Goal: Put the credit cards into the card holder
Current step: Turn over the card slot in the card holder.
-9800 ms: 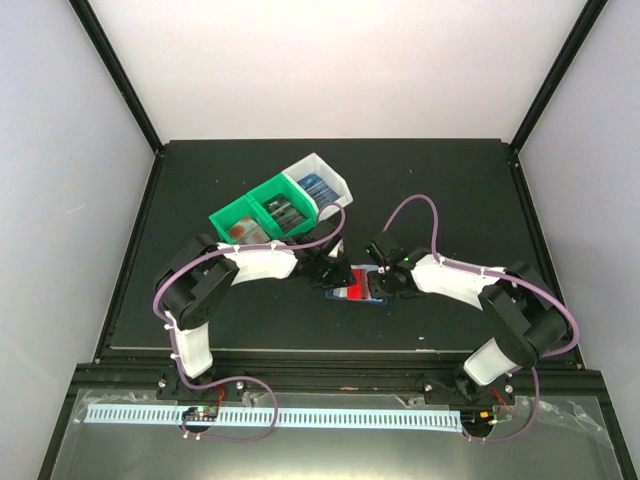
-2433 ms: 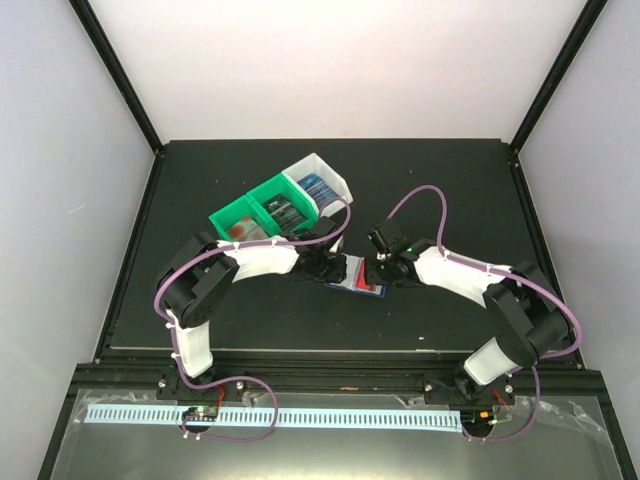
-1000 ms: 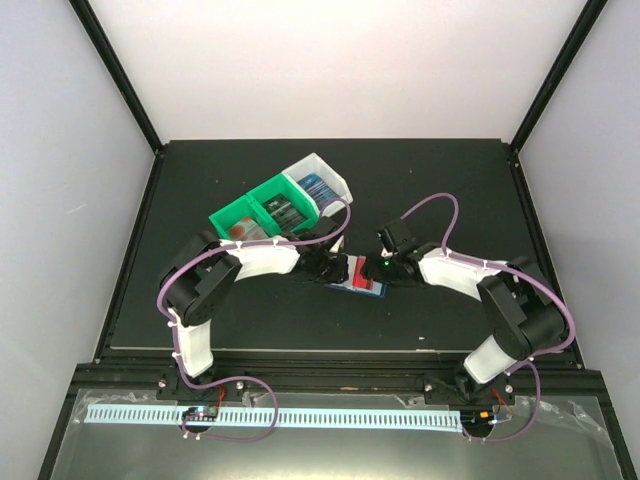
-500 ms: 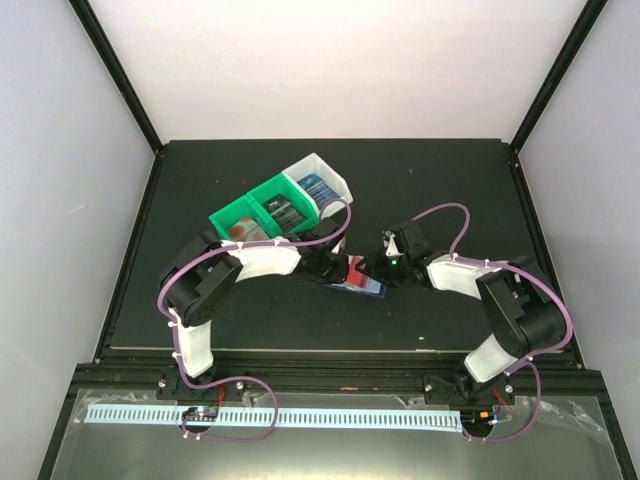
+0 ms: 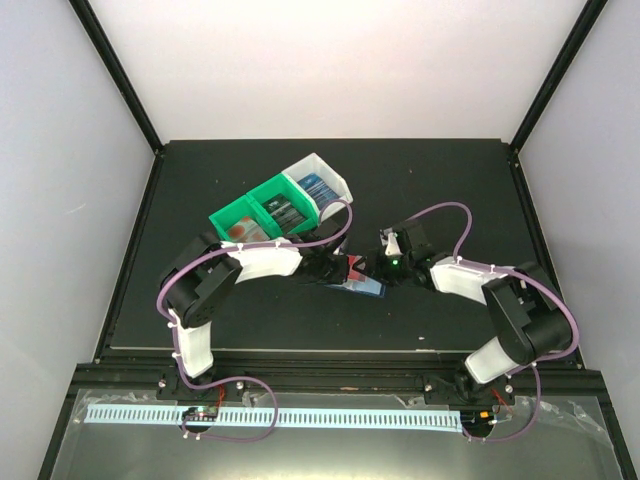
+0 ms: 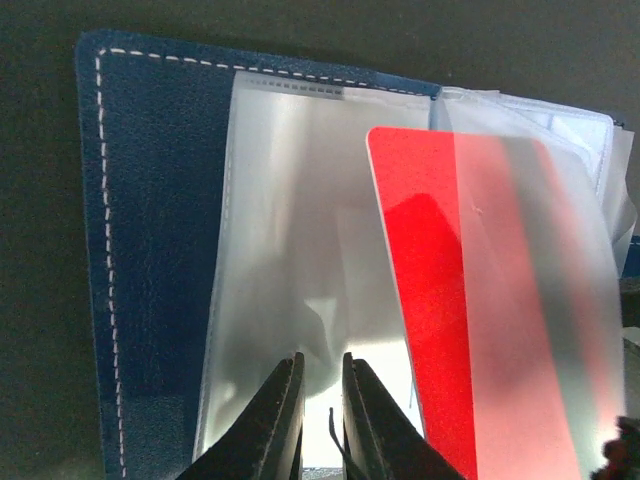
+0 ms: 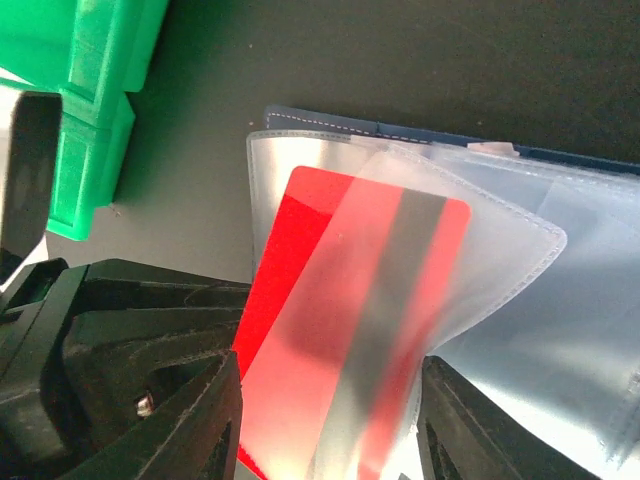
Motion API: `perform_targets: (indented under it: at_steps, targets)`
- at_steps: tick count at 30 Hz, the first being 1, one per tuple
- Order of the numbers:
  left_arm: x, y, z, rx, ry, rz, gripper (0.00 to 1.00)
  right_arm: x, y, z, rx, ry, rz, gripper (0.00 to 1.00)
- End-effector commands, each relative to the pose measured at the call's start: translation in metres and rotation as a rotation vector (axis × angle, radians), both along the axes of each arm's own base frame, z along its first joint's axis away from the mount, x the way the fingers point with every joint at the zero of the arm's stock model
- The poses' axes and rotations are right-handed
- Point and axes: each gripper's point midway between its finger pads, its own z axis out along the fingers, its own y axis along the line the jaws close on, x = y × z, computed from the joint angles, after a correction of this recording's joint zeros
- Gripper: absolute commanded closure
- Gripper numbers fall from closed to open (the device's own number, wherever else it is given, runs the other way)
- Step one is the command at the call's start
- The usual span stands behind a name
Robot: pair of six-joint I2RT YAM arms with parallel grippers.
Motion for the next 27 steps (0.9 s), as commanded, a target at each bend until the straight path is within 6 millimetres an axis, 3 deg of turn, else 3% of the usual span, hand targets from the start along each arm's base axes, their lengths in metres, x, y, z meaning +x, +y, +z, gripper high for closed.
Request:
perform_targets:
  at_steps: [1, 17, 23, 27]
  targets:
    - [-0.005, 0.015, -0.005, 0.083, 0.013, 0.008, 0.87, 0.001, 0.009, 0.017, 0.057, -0.051, 0.028, 0.52]
    - [-0.007, 0.015, -0.012, 0.091, 0.022, -0.009, 0.87, -0.003, -0.010, -0.011, 0.043, 0.067, -0.149, 0.61]
    - [-0.007, 0.016, -0.015, 0.094, 0.027, -0.007, 0.87, -0.007, -0.024, -0.026, 0.009, 0.124, -0.219, 0.56]
    - [-0.007, 0.016, -0.015, 0.093, 0.028, -0.007, 0.87, -0.007, -0.023, -0.027, 0.033, 0.132, -0.226, 0.55]
